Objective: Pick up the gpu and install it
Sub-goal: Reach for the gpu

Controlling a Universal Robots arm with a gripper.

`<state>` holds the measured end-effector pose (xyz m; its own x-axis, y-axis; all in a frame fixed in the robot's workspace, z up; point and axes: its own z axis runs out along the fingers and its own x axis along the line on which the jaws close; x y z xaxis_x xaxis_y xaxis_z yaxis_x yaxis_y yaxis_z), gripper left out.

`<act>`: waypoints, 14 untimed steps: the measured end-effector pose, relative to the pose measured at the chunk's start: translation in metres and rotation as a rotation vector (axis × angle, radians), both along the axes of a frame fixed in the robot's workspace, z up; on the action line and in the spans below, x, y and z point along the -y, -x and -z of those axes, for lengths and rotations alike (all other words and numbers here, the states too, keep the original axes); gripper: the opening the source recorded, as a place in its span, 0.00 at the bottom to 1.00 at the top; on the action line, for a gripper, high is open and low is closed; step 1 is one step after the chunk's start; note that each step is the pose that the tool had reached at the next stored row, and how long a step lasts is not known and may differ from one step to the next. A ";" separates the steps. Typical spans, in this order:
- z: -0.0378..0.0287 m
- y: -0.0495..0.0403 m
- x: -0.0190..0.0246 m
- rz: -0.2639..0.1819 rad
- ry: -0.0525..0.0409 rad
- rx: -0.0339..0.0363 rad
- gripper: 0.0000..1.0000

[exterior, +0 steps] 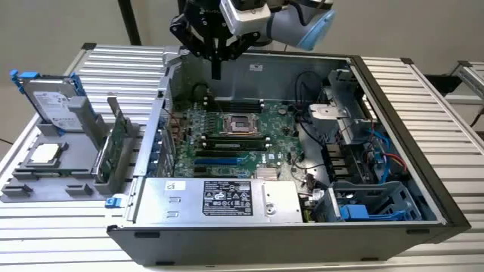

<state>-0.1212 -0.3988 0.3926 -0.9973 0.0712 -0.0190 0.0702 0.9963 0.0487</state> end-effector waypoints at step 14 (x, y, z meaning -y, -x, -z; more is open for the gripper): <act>0.0000 0.0000 0.0000 0.000 -0.0001 0.0000 0.00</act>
